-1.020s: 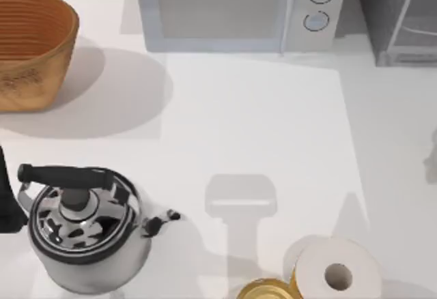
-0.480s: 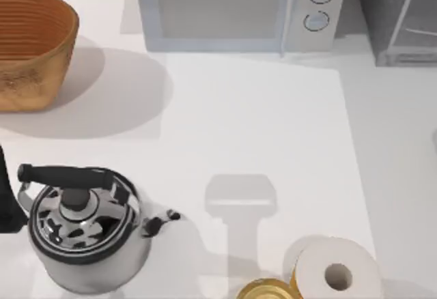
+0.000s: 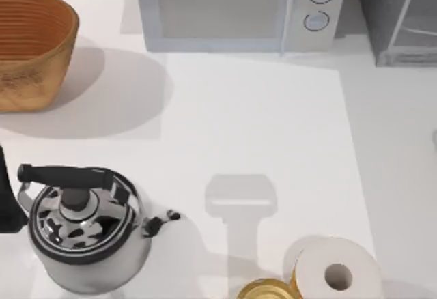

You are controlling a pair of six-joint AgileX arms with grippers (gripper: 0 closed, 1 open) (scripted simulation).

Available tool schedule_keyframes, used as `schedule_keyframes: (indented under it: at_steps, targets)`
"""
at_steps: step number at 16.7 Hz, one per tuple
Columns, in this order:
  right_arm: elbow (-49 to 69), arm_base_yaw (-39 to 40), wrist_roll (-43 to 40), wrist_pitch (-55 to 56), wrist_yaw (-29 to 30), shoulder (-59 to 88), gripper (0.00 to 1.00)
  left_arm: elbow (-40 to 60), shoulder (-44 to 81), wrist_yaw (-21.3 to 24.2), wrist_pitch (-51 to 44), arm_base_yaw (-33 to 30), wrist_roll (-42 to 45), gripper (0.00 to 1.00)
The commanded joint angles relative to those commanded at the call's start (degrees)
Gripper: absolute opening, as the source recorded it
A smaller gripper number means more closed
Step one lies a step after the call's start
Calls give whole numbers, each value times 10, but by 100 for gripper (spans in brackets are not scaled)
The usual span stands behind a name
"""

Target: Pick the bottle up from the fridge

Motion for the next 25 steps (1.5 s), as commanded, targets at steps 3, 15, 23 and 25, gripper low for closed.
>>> schedule_keyframes:
  at_steps: [3,15,23,25]
  targets:
    - [53,8,-1,-36,33,30,100,0,0,0,0,0,0,100]
    - [440,152,-3,-277,156,162,100,0,0,0,0,0,0,100]
    - [466,155,-3,-291,159,178,100,0,0,0,0,0,0,100]
    - [511,159,-4,-310,164,202,100,0,0,0,0,0,0,100]
